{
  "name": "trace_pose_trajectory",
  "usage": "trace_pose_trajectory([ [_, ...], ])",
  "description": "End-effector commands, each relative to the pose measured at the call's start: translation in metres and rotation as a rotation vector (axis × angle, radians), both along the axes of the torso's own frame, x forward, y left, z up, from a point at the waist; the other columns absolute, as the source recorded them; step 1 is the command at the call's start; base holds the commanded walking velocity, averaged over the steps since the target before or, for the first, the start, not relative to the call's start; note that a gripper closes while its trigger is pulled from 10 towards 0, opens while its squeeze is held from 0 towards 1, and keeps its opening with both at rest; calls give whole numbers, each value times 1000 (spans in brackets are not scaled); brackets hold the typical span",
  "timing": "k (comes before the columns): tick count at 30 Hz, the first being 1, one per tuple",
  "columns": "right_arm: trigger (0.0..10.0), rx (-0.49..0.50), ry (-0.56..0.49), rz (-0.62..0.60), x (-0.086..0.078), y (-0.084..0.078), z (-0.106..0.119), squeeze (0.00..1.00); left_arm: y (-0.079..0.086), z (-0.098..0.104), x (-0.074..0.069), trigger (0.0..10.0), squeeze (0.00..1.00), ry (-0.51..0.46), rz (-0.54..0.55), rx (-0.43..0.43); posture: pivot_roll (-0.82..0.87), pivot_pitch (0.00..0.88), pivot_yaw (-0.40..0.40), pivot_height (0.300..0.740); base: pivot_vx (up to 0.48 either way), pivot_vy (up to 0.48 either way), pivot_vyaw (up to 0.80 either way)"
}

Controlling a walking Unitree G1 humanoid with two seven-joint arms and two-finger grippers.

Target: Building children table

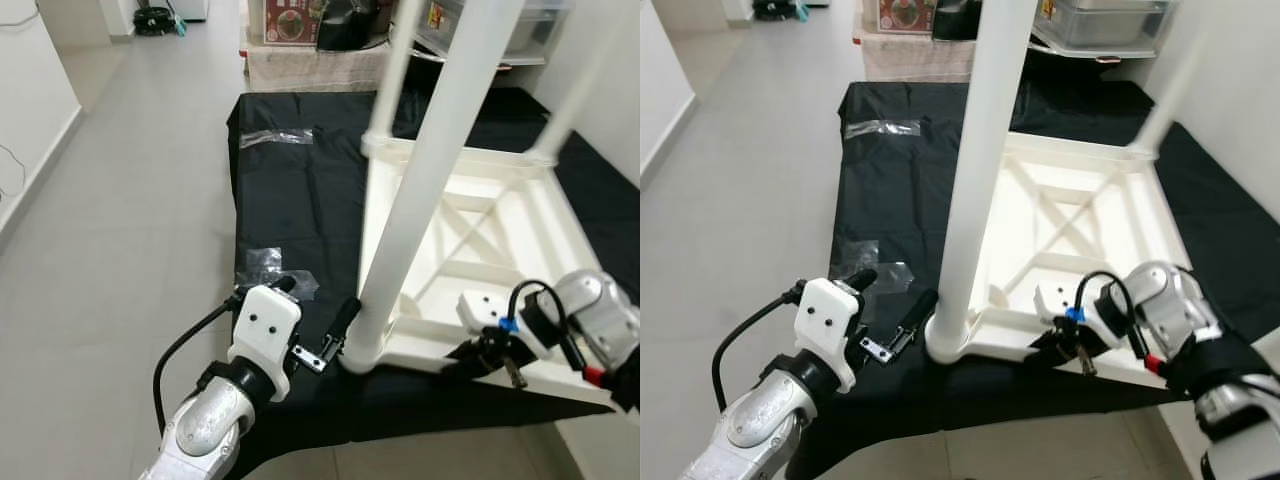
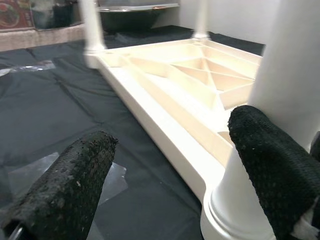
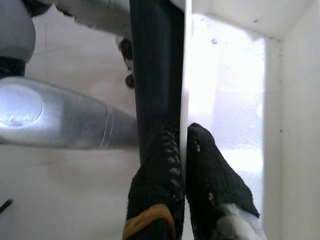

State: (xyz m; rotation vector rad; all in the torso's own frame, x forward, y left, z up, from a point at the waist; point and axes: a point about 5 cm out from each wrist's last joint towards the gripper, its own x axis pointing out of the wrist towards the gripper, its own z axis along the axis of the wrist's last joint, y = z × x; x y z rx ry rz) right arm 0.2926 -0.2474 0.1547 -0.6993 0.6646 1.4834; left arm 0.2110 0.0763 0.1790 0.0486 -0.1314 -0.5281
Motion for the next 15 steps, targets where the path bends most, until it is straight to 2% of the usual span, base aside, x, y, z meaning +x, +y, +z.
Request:
trace_pose_trajectory([
  [1,0,75,26,160,-6,24,-5,0,-1,-2,1,10000,0,1,-13,2,65,91,-49,740,0,0,0],
  [3,0,75,26,160,-6,24,-5,0,-1,-2,1,10000,0,1,-13,2,65,91,-49,740,0,0,0],
  [5,0,153,-40,187,3,37,4,0,-1,-1,2,10000,0,-4,-18,5,70,86,-51,740,0,0,0],
  [9,0,197,-84,216,10,44,12,0,-2,-2,2,10000,0,-5,-18,7,73,82,-49,740,0,0,0],
  [11,0,238,-158,239,19,54,22,0,-3,-2,1,10000,0,-4,-22,5,71,79,-48,740,0,0,0],
  [12,0,238,-158,239,19,54,22,0,-3,-2,1,10000,0,-4,-22,5,71,79,-48,740,0,0,0],
  [15,0,264,-208,291,23,69,31,0,-5,-3,1,10000,0,-2,-30,6,67,82,-50,740,0,0,0],
])
